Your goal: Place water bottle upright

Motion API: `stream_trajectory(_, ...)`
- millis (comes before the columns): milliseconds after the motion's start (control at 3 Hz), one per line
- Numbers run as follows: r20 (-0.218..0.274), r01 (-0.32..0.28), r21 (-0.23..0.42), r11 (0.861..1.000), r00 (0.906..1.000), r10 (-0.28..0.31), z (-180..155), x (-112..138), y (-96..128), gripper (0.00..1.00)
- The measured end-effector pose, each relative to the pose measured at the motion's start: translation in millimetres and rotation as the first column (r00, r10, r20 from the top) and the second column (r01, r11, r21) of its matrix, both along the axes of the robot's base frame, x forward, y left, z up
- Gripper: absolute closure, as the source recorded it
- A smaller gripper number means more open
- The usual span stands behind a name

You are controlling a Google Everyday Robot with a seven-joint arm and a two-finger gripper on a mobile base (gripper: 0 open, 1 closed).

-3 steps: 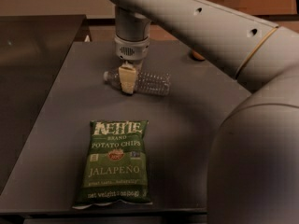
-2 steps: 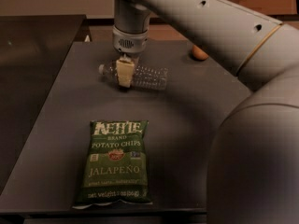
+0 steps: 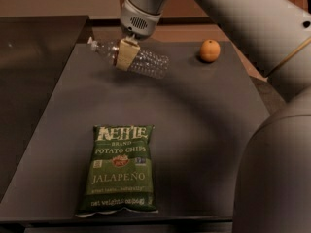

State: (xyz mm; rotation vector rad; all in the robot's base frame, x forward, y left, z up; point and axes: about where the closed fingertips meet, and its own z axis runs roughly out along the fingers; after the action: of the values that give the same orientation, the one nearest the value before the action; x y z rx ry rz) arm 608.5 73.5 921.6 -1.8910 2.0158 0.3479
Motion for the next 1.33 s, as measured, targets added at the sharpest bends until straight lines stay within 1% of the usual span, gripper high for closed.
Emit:
stream_trajectory(333, 0.048, -0.042, 0.138, 0.99, 0.9982, 0.035, 24.3, 3.1, 1.1, 1.0)
stream_trajectory(667, 0.094, -0.067, 0.258, 0.964, 0.9946, 0.044, 45.7, -0.3, 0.5, 1.0)
stream_trajectory(1000, 0.118, -0.077, 0.363, 0.929, 0.9924, 0.036, 60.5, -8.8, -2.5, 1.0)
stream_trajectory(1333, 0.124, -0.07, 0.461, 0.885, 0.9922, 0.014, 68.5, -18.4, -11.7, 1.0)
